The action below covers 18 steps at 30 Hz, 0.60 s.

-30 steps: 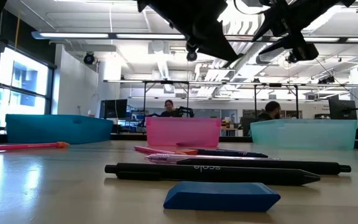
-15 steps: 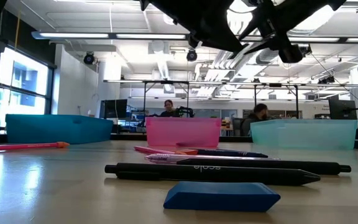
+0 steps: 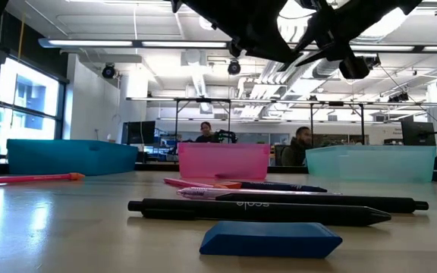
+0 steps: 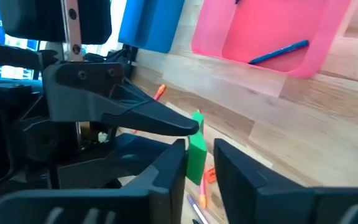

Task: Sort crayons/erasers/pens/pencils in bins
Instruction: Put the green eraser into the orange bin

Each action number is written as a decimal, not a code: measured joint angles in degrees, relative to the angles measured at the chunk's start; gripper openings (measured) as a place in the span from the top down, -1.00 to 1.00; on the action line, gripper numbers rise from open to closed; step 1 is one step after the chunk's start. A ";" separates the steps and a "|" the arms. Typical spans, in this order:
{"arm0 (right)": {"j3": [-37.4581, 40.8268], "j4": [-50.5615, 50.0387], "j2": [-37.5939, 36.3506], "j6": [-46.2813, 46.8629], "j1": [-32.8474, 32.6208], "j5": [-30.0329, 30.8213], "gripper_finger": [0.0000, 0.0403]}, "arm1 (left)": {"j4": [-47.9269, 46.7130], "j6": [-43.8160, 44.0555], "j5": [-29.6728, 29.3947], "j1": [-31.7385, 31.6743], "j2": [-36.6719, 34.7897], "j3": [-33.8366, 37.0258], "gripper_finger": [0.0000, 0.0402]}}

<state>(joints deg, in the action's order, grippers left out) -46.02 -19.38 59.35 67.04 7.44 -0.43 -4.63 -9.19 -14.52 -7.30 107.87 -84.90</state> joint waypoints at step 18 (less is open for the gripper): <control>-0.09 -1.10 -0.04 -4.45 -0.02 1.24 0.97 | -0.62 -0.35 0.48 0.30 0.00 0.00 0.58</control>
<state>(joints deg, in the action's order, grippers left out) -46.11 -20.47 59.31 62.59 7.42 0.81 -5.25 -9.55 -14.04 -7.00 107.87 -84.90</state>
